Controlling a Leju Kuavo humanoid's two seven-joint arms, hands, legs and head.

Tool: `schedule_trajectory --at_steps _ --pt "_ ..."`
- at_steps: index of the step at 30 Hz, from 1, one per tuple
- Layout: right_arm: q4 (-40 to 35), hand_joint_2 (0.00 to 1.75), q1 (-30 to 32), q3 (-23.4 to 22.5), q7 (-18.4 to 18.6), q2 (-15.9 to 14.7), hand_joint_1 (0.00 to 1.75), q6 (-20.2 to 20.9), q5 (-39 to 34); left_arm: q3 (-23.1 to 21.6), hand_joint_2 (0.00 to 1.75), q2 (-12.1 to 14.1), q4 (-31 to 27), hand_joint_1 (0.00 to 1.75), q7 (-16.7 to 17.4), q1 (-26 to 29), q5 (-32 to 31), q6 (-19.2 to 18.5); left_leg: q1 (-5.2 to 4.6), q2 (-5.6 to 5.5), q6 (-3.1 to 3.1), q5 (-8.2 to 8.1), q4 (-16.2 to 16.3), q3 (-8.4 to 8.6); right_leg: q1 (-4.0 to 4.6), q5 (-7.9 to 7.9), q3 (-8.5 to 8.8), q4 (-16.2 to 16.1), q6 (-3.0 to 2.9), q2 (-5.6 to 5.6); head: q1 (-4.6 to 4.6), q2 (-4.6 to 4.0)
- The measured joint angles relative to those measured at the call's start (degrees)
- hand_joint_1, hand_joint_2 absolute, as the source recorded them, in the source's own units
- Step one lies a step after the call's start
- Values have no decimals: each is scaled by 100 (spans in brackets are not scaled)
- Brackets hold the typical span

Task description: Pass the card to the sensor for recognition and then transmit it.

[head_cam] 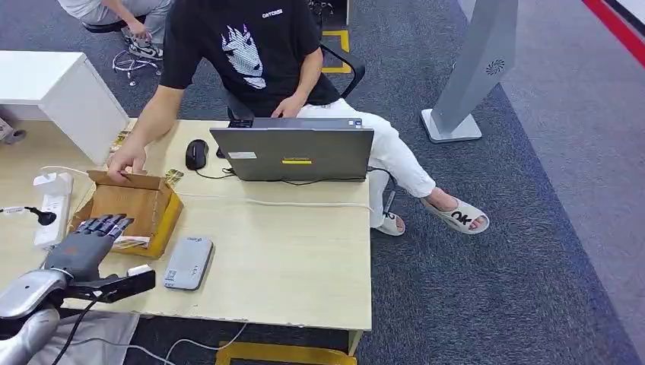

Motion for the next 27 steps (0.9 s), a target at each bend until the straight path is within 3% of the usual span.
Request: schedule_trajectory --at_steps 16,20,23,25,27 --pt "-55 175 4 44 0 7 0 0 -42 52 175 -35 -9 0 0 13 -7 11 -1 0 0 0 0 0 0 0 0 0 0 0 0 0" --pt "-66 175 5 57 0 7 0 9 -52 55 175 -55 -11 2 37 20 -201 162 0 0 0 0 0 0 0 0 0 0 0 0 0 0" --pt "-81 175 7 79 0 7 0 28 -55 63 175 -107 -13 150 63 49 -319 289 0 1 0 0 0 0 0 0 0 0 0 1 0 0" --pt "-105 175 26 83 4 7 0 46 -57 79 175 -142 -33 173 79 76 -376 321 0 0 0 0 0 0 0 0 1 0 0 0 0 0" --pt "-133 175 47 85 20 18 0 57 -72 85 175 -146 -50 175 92 100 -424 337 0 0 0 0 0 0 0 0 1 0 0 0 0 0"
